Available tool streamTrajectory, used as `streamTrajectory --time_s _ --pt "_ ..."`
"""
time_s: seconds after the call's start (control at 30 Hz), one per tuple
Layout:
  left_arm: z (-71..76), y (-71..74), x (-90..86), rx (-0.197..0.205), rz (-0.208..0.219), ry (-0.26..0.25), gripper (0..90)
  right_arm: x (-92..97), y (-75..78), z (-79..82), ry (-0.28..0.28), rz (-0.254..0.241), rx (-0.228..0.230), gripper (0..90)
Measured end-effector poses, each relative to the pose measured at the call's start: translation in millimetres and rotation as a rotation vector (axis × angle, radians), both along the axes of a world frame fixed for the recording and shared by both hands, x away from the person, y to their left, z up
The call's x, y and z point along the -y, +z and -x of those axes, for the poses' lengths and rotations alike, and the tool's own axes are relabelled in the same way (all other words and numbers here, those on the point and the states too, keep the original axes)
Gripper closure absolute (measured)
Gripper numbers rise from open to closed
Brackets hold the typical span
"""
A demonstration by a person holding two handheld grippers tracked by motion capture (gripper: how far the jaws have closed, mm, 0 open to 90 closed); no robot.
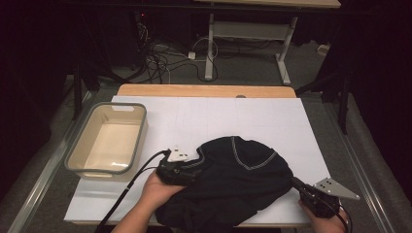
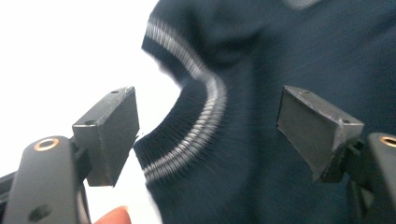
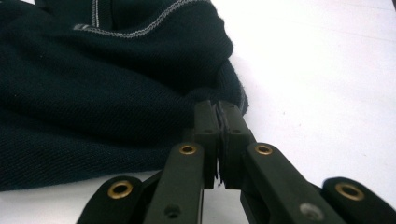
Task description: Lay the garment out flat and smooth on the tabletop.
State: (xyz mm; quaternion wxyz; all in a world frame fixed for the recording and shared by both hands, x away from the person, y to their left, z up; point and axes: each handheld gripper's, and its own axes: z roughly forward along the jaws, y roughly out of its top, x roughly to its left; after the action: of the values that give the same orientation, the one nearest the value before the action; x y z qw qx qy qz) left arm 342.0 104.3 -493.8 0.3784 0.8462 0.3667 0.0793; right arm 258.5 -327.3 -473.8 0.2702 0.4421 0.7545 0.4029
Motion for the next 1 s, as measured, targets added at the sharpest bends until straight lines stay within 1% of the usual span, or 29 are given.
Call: streamTrajectory --time_s 0.03,0.07,0.13,0.17,0.2,0.23,0.27,0.3,0.33,0.4,0.47,0.5,0.6,0.63,0.67,0.73,0.8,0.83,0.87,0.9,0.93,1.0 --pt "-2.3 -4.1 3.8 -0.029 -0.017 -0.002 21.3 -0.1 -0.5 -0.4 0.002 0.002 0.0 89.0" --pt "-0.6 -3.7 5.3 -0.007 -0.041 0.002 23.6 -0.5 -0.7 -0.6 0.002 0.002 -0.001 88.9" --pt "3.6 -3.1 4.6 0.013 -0.042 -0.018 44.1 -1.7 -0.7 -1.0 0.006 0.002 0.0 88.9" --pt "5.0 -3.0 2.7 0.015 -0.035 -0.031 54.5 -2.4 -0.9 -1.5 0.01 0.001 0.0 88.9" --pt "6.0 -2.8 1.1 0.014 -0.033 -0.03 63.8 -3.4 -1.1 -2.0 0.014 -0.003 0.0 88.9" --pt "8.0 -2.6 -1.0 0.032 -0.038 -0.023 71.4 -4.8 -1.2 -2.7 0.016 -0.009 -0.002 88.9" --pt "10.9 -2.1 -3.8 0.055 -0.044 -0.009 74.0 -6.8 -0.9 -3.3 0.02 -0.016 -0.004 88.9" --pt "14.6 -1.2 -8.7 0.078 -0.042 0.012 74.8 -9.6 -0.4 -4.2 0.027 -0.018 -0.002 88.9" --pt "18.8 0.1 -15.6 0.097 -0.028 0.033 75.3 -13.9 0.6 -4.8 0.031 -0.018 0.0 89.0" --pt "29.1 2.2 -33.6 0.118 0.002 0.071 75.4 -25.7 2.7 -6.5 0.052 -0.018 0.004 89.0" --pt "42.4 2.6 -50.7 0.126 -0.001 0.09 75.4 -42.1 5.5 -9.9 0.086 -0.008 0.013 89.0" --pt "50.2 2.2 -58.3 0.142 -0.014 0.1 75.3 -52.0 6.9 -12.1 0.106 -0.009 0.017 89.0" --pt "70.3 -1.8 -79.9 0.163 -0.03 0.145 75.1 -88.2 9.4 -19.5 0.183 -0.01 0.024 89.0" --pt "75.6 -3.8 -86.1 0.164 -0.029 0.161 75.1 -102.3 9.0 -22.4 0.211 -0.015 0.021 89.0" --pt "80.0 -6.1 -91.4 0.16 -0.027 0.169 75.0 -117.1 8.1 -25.0 0.241 -0.01 0.021 89.0" --pt "86.6 -10.1 -99.0 0.16 -0.015 0.181 74.5 -145.5 4.7 -29.5 0.3 -0.004 0.013 89.0" --pt "89.2 -9.3 -102.5 0.167 0.008 0.179 73.7 -168.0 2.0 -31.1 0.347 0.006 0.006 88.9" --pt "89.1 -9.6 -102.7 0.165 0.007 0.172 73.3 -175.2 1.4 -31.2 0.363 0.008 0.006 88.3" --pt "88.3 -10.6 -102.7 0.153 0.008 0.161 73.1 -179.3 1.7 -30.7 0.372 0.012 0.008 85.4" --pt "87.5 -11.0 -102.5 0.146 0.003 0.157 72.1 -179.8 3.3 -30.0 0.372 0.006 0.014 78.4" --pt "86.9 -11.2 -101.9 0.141 0.0 0.153 72.0 -177.5 6.4 -29.0 0.369 -0.008 0.015 71.7" --pt "84.6 -11.9 -99.9 0.12 -0.019 0.136 72.0 -167.3 15.3 -25.9 0.344 -0.024 0.038 65.4"
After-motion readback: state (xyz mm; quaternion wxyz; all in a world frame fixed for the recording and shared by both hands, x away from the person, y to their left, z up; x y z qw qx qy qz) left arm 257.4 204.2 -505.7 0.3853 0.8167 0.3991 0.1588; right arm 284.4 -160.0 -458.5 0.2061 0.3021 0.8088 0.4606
